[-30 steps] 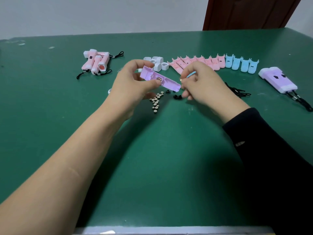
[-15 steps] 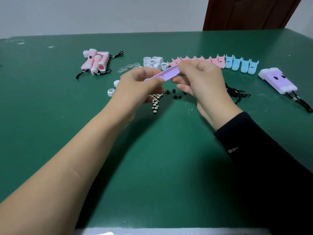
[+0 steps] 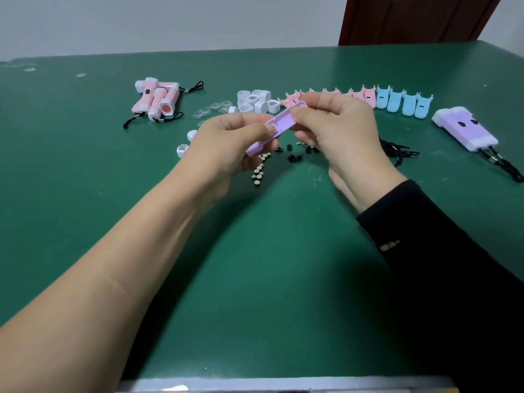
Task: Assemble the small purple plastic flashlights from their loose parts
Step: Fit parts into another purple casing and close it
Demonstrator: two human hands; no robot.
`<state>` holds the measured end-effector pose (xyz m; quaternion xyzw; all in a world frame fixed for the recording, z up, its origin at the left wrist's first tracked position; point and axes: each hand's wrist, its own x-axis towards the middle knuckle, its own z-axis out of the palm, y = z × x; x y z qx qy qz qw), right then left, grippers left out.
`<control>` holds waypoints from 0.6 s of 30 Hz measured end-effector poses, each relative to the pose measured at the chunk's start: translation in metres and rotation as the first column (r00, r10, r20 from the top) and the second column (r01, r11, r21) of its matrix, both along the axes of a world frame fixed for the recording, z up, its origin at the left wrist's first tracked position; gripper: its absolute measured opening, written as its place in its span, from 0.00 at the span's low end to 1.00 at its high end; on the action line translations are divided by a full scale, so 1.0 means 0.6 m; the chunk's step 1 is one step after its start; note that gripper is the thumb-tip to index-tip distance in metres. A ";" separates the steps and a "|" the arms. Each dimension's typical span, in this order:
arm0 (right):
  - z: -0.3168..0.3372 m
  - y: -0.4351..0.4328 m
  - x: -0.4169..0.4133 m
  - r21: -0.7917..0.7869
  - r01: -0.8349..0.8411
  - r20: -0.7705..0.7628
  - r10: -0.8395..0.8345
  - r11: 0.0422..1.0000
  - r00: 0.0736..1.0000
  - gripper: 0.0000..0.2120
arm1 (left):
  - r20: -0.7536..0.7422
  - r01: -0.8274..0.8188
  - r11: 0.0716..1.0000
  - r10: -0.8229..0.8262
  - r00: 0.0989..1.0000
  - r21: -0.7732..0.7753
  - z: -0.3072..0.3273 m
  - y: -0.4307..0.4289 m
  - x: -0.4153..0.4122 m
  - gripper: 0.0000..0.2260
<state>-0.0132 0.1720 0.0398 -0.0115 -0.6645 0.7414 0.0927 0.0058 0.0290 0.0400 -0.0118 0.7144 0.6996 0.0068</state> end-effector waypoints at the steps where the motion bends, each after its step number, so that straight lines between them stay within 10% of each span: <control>1: 0.000 0.000 0.000 0.002 0.000 0.002 0.000 1.000 1.000 0.06 | 0.000 -0.005 1.000 0.005 1.000 0.006 0.000 0.001 0.000 0.04; 18: 0.008 0.027 -0.011 -0.106 -0.154 -0.008 0.154 0.982 0.988 0.06 | -0.003 -0.121 0.986 0.123 0.992 0.113 -0.006 -0.010 -0.012 0.06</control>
